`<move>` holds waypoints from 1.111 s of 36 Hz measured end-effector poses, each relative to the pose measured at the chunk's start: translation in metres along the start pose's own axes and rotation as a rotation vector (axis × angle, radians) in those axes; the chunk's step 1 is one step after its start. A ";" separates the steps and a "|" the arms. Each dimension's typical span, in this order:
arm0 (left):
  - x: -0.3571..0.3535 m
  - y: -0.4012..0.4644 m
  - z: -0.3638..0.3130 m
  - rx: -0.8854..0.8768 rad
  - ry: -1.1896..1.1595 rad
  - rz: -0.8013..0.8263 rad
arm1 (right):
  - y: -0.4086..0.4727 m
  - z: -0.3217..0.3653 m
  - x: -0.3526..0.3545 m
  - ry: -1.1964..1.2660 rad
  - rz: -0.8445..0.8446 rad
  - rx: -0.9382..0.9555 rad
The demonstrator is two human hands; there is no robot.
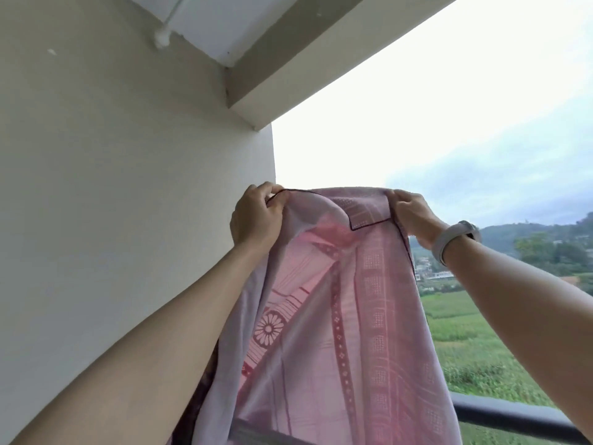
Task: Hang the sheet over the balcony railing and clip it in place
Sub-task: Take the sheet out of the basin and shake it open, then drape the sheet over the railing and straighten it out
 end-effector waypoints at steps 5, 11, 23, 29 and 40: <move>-0.021 -0.071 -0.038 -0.008 0.039 0.111 | -0.045 0.018 0.082 -0.112 0.013 -0.094; -0.012 -0.131 -0.079 0.105 -0.033 0.072 | -0.099 0.038 0.139 -0.250 0.095 -0.181; -0.014 -0.256 -0.242 -0.009 -0.129 0.225 | -0.140 0.124 0.311 -0.392 -0.080 -0.140; -0.044 -0.332 -0.360 -0.066 -0.232 0.281 | -0.173 0.164 0.454 -0.475 -0.130 -0.180; -0.105 -0.501 -0.490 -0.200 -0.212 0.753 | -0.262 0.202 0.632 -0.751 0.352 -0.408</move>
Point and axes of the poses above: each hand's wrist, its own y-axis towards the middle knuckle, its own x-axis out of the back of the hand, z = x × y, the point moved 6 cm from there along y, towards the middle knuckle, and after that the axes turned 15 degrees about x, right-handed, at the moved point
